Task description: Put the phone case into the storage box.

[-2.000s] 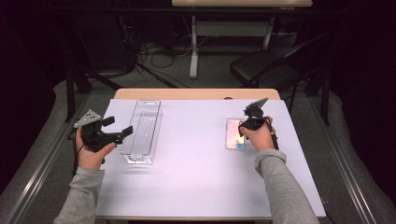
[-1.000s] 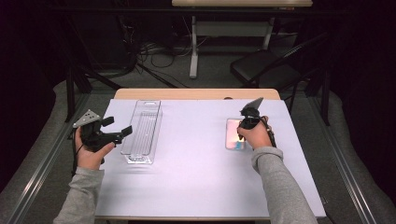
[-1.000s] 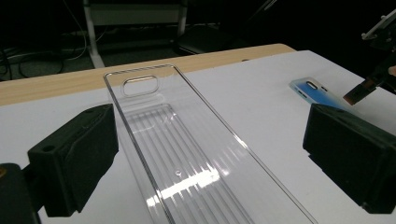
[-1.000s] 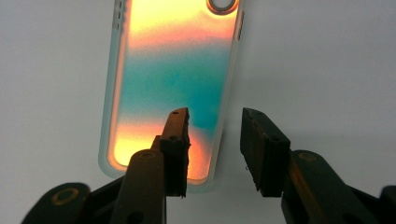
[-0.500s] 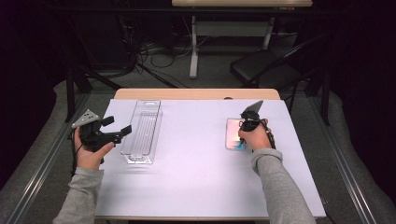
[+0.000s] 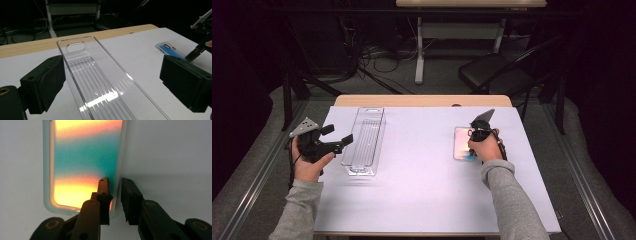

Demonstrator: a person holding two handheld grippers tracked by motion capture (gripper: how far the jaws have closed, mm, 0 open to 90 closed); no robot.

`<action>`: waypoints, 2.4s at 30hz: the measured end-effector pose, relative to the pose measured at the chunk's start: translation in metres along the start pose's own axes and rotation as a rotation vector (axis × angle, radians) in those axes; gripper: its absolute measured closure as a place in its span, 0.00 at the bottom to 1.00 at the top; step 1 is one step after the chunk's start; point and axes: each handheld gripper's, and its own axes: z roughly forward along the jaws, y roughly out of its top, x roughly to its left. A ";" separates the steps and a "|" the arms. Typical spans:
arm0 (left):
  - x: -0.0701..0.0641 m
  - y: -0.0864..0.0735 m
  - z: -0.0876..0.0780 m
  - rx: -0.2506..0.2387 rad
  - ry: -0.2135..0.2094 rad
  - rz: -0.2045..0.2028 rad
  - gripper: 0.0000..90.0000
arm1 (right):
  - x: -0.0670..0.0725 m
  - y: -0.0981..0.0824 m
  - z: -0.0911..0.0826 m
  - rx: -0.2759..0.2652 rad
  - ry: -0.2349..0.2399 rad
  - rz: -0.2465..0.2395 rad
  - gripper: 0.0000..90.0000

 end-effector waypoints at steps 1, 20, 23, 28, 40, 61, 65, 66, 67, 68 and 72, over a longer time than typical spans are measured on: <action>0.000 0.000 0.000 -0.001 0.001 0.000 0.07 | 0.000 0.000 0.000 0.001 0.001 0.001 0.87; 0.000 0.000 0.000 -0.002 0.002 -0.001 0.07 | -0.002 0.001 -0.001 0.026 0.002 0.016 0.94; 0.000 0.000 0.000 -0.001 0.004 0.001 0.07 | -0.001 0.001 -0.001 0.016 0.000 0.032 0.95; 0.000 0.000 0.000 0.000 0.007 0.002 0.07 | -0.002 0.000 0.000 0.011 0.005 0.045 0.96; 0.000 0.000 0.000 0.000 0.009 0.002 0.07 | -0.003 0.001 -0.001 0.028 0.013 0.063 0.97; 0.001 -0.001 0.000 0.001 0.012 -0.002 0.07 | -0.007 0.001 -0.001 0.018 0.031 0.089 0.97; 0.000 -0.001 0.001 0.001 0.010 -0.001 0.07 | -0.008 0.000 -0.002 0.013 0.037 0.095 0.97; 0.000 -0.001 0.001 0.004 0.011 0.001 0.07 | -0.008 0.000 -0.003 0.013 0.035 0.091 0.97; 0.000 -0.001 0.001 0.005 0.011 0.003 0.07 | -0.008 0.000 -0.003 0.013 0.034 0.090 0.98; 0.000 -0.001 0.001 0.007 0.011 0.004 0.07 | -0.008 0.000 -0.003 0.010 0.035 0.091 0.98; 0.000 -0.001 0.001 0.008 0.010 0.004 0.07 | -0.007 0.000 -0.005 -0.006 0.041 0.089 0.98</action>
